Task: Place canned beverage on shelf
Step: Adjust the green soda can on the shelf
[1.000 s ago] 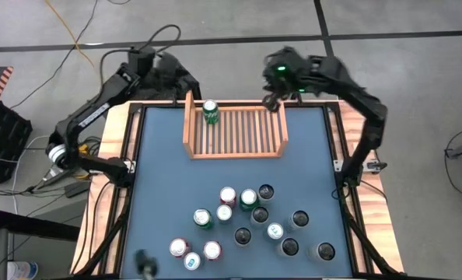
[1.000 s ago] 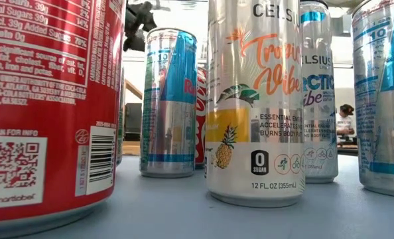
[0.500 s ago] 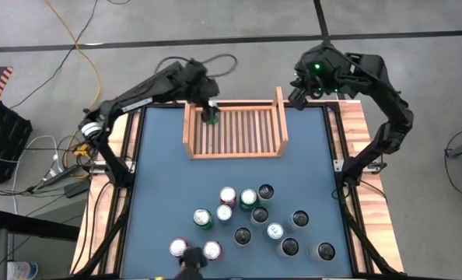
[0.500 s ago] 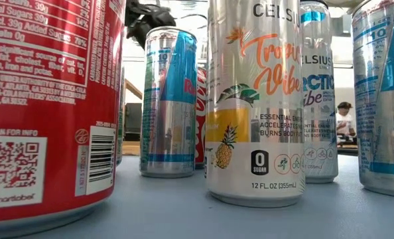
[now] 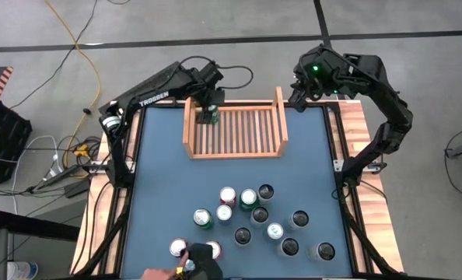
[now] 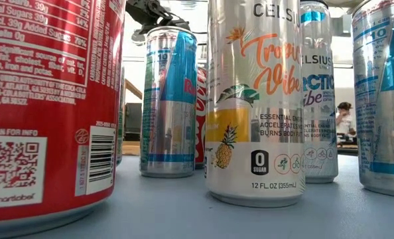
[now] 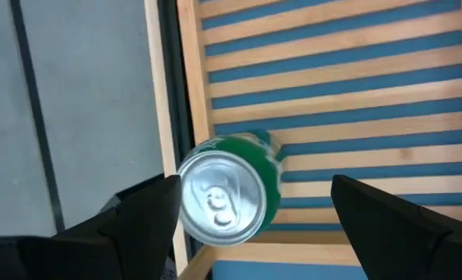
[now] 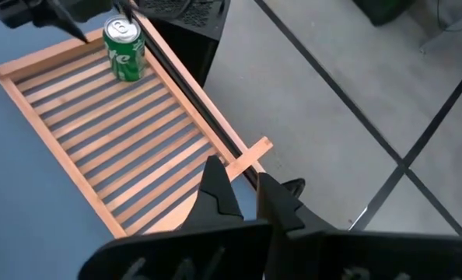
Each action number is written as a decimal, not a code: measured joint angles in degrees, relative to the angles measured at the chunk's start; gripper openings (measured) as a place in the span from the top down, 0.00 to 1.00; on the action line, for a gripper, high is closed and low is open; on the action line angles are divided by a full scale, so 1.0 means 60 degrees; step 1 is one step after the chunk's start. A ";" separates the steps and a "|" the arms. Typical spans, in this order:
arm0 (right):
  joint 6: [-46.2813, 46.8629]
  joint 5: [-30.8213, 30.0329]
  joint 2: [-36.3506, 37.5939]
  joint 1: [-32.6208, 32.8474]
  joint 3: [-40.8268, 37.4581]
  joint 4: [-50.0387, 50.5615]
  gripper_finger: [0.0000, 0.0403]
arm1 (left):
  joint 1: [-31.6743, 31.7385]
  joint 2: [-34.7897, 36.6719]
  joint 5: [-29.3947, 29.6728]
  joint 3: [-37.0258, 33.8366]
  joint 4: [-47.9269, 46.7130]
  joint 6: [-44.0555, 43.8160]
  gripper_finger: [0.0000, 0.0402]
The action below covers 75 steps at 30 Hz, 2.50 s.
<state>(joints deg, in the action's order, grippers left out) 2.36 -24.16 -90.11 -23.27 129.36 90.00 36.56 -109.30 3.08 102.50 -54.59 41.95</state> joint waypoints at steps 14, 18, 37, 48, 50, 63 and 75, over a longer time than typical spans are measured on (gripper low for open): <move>-0.0483 0.0004 0.0000 -0.0149 0.0000 0.0004 1.00 | 0.0745 -0.0086 -0.0649 0.0317 0.0199 0.0645 0.21; -0.0505 0.0004 0.0000 -0.0149 0.0000 0.0004 1.00 | 0.0900 -0.0088 -0.0933 0.0317 0.0072 0.0687 0.21; -0.0625 0.0006 0.0000 -0.0146 0.0000 0.0004 1.00 | 0.0899 -0.0732 -0.0993 0.0317 -0.0056 0.0652 0.21; -0.0650 0.0007 0.0000 -0.0146 0.0000 0.0004 1.00 | 0.0893 -0.1078 -0.1323 0.0337 -0.0176 0.0589 0.21; -0.0650 0.0008 0.0000 -0.0144 0.0000 0.0004 1.00 | 0.0882 -0.1254 -0.1178 0.0388 -0.0257 0.0579 0.21; -0.0643 0.0022 0.0000 -0.0127 0.0000 0.0004 1.00 | 0.0855 -0.1348 -0.0862 0.0867 -0.0820 0.0576 0.31; -0.0639 0.0022 0.0000 -0.0124 -0.0002 0.0004 1.00 | 0.0862 -0.1348 -0.0199 0.1056 -0.1390 0.0238 0.31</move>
<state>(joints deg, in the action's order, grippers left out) -1.48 -24.03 -90.11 -24.01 129.35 90.02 41.74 -117.38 1.89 108.84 -62.93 43.38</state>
